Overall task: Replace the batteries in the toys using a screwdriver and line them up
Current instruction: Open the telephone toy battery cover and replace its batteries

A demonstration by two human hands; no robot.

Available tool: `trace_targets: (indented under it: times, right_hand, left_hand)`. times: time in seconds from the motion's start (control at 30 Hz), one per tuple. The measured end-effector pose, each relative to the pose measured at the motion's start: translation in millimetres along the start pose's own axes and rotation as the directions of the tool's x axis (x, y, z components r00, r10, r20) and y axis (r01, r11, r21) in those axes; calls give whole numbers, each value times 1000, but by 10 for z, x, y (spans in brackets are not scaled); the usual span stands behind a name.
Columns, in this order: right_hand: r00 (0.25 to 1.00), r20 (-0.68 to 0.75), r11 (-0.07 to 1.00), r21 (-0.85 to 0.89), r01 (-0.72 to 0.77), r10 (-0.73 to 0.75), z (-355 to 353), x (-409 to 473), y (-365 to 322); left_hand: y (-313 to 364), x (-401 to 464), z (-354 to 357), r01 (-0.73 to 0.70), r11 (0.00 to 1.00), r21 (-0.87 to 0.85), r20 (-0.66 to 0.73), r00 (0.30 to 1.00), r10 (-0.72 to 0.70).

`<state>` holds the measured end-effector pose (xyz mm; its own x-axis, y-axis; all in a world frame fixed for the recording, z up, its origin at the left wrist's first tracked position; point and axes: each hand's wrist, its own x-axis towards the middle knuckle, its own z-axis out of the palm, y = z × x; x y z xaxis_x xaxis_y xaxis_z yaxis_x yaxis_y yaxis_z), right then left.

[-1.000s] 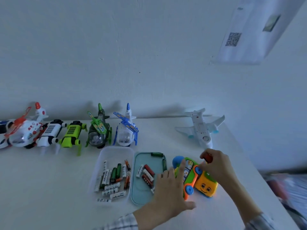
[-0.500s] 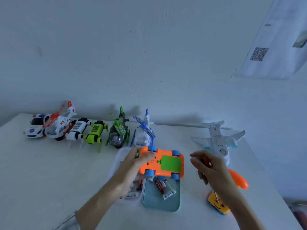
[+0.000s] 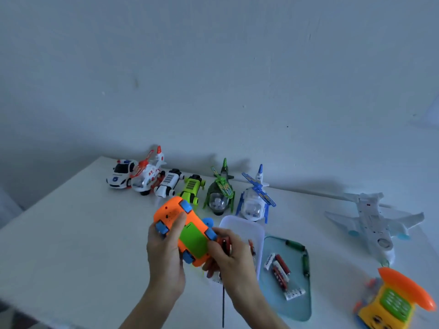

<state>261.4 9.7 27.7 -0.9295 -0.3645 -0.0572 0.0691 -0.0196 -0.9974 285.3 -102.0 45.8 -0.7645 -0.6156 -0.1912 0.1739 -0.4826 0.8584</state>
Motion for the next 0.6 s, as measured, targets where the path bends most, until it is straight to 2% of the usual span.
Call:
trace_targets:
  times: [0.13, 0.23, 0.3, 0.37, 0.43, 0.5, 0.6]
  right_hand:
    - [999, 38, 998, -47, 40, -39, 254, 124, -57]
    - [987, 150, 994, -75, 77, -65, 337, 179, -128]
    - [979, 200, 984, -160, 80, -47, 389, 231, -169]
    - [987, 151, 959, -266, 100, -60, 397, 299, -214]
    - [995, 34, 932, -347, 101, -96, 337, 377, -279]
    - [990, -73, 915, -394, 81, -119, 282, 449, -383]
    - [970, -168, 890, -448, 83, -175, 292, 539, -502]
  left_hand:
    - [120, 217, -144, -121, 984, 128, -57, 990, 129]
    - [209, 401, -273, -103, 951, 293, -141, 979, 149]
    - [275, 515, -355, -102, 901, 422, -116, 980, 165]
    - [332, 609, -480, -164, 773, 613, 21, 981, 191]
    - [345, 691, -601, -254, 591, 765, 192, 967, 166]
    - [332, 767, -691, -313, 431, 846, 311, 947, 78]
    - [261, 891, -765, -389, 184, 903, 405, 913, -59]
